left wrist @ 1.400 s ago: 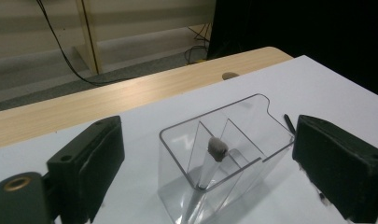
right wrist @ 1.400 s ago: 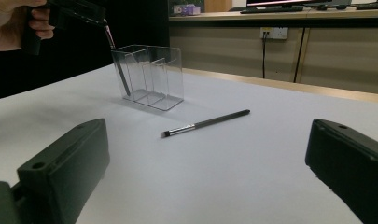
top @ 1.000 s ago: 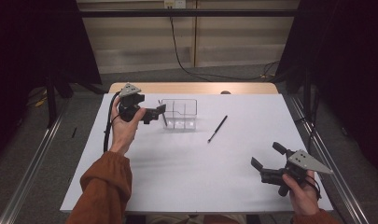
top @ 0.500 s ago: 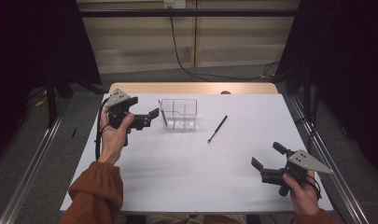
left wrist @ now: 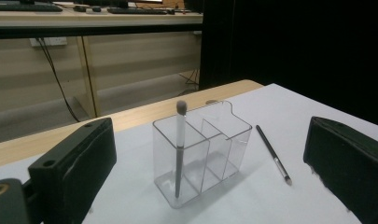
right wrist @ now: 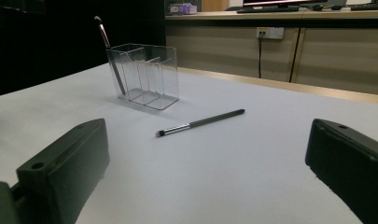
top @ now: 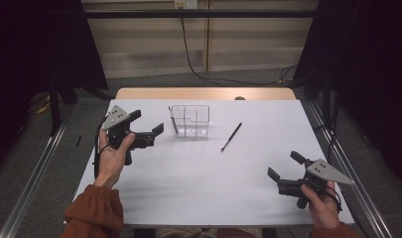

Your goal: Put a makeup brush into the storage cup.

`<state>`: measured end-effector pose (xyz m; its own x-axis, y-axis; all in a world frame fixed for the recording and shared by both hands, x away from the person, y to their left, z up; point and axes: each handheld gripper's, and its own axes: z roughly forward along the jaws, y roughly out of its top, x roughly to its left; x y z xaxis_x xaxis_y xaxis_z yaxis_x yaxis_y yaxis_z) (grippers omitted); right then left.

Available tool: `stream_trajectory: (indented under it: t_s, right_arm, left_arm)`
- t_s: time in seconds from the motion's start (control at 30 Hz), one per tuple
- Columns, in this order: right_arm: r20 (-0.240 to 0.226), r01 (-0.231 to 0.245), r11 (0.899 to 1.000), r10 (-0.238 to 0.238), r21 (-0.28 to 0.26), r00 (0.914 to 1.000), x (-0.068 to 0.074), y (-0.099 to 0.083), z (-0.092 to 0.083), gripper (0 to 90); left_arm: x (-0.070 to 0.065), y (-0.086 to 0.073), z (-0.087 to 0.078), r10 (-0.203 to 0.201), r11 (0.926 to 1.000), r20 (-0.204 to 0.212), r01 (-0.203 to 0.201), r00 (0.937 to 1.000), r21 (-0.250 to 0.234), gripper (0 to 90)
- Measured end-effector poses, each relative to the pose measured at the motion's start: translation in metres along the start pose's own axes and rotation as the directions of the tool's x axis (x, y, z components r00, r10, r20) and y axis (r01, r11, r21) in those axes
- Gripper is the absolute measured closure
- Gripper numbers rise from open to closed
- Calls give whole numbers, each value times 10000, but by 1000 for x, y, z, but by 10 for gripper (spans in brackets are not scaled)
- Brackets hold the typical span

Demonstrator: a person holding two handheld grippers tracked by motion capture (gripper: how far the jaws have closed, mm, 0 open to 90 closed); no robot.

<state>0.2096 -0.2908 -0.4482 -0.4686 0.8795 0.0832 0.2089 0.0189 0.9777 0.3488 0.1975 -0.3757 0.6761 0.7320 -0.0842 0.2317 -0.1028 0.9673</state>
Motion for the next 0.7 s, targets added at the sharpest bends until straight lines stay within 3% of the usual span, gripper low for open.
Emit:
stream_trajectory:
  t_s: [0.43,0.7]
  right_arm:
    - [-38,20,10000,-20,-43,10000,1,0,-1,0]
    - [-28,24,10000,-24,-6,10000,1,0,-2,0]
  left_arm:
    - [-7,-23,-24,92,9998,-141,-89,9999,186,24]
    - [-6,-35,-44,-315,9995,-593,310,9977,-89,24]
